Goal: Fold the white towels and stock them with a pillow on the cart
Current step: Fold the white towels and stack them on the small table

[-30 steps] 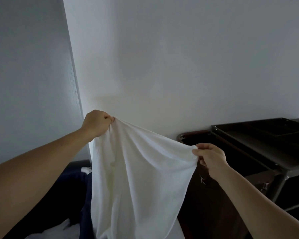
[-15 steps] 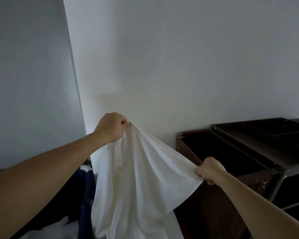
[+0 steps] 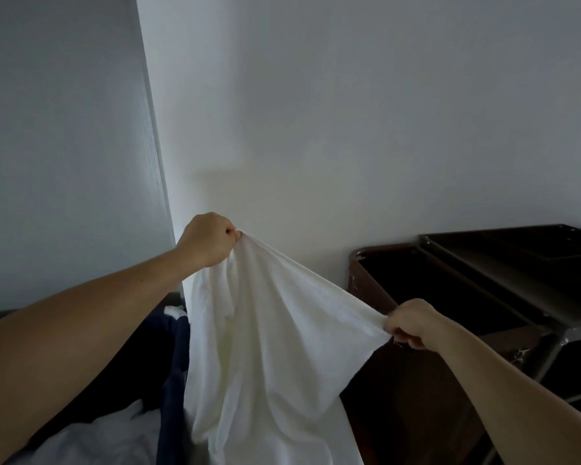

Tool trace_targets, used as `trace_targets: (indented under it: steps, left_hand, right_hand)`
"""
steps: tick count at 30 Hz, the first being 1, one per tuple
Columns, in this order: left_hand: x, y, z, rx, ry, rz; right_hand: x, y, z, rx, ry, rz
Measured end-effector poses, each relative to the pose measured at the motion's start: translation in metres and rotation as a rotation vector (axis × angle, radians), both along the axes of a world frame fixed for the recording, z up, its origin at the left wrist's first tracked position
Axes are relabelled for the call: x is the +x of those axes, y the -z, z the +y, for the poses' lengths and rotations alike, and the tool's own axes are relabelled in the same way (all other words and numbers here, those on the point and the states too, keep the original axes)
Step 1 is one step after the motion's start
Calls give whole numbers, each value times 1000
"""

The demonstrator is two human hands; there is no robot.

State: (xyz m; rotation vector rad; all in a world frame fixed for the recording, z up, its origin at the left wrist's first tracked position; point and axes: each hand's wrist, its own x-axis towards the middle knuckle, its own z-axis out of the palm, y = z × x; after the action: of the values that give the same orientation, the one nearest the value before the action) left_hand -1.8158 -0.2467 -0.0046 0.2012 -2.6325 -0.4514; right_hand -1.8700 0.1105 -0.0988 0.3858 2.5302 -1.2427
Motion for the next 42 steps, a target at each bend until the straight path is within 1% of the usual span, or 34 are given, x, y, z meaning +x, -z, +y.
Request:
trace_targets:
  steps: [3, 5, 6, 7, 8, 9, 11, 12, 14, 16, 18, 20, 29, 35, 37, 39, 42]
  left_hand:
    - [-1, 8, -2, -64, -29, -42]
    - [-4, 13, -3, -76, -49, -63]
    - [-5, 13, -6, -77, -60, -67]
    - [-5, 12, -9, -73, -73, -67]
    - [-6, 10, -13, -56, -84, -65]
    - [-6, 7, -17, -33, -88, -65]
    - [-7, 5, -20, -34, -87, -60]
    - [-8, 4, -20, -48, -88, -50]
    - [-9, 3, -19, -45, -87, -35]
    - [-10, 3, -22, -26, -88, -39]
    - [-11, 3, -25, -17, -92, -43]
    - [-12, 5, -26, -18, -89, -35]
    - [-16, 5, -22, 7, -54, -18]
    - [-12, 8, -19, 21, -36, -12]
    - [-13, 6, -19, 21, -40, -12]
    - [-13, 4, -24, 36, -52, -10]
    - [-12, 4, -33, 50, -68, -10]
  right_hand:
    - [4, -13, 0, 241, -232, -8]
    - [8, -23, -8, 352, -363, 91]
    - [8, -26, -10, 301, -377, 158]
    - [6, -28, -9, 192, -348, 206]
    - [5, -29, -5, 91, -285, 245]
    - [4, -30, -1, 47, -227, 270]
    - [4, -26, 8, 97, -207, 318]
    - [4, -23, 10, 152, -255, 361]
    - [9, -20, 12, 276, -417, 463]
    - [16, -20, 14, 352, -562, 533]
    - [25, -19, 17, 387, -643, 577]
    - [33, -18, 17, 385, -679, 577]
    - [42, -16, 21, 462, -727, 672]
    - [36, -15, 23, 593, -815, 545]
    - [34, -13, 26, 616, -810, 585]
    - [34, -14, 29, 528, -739, 680]
    - [29, -19, 34, 262, -564, 764]
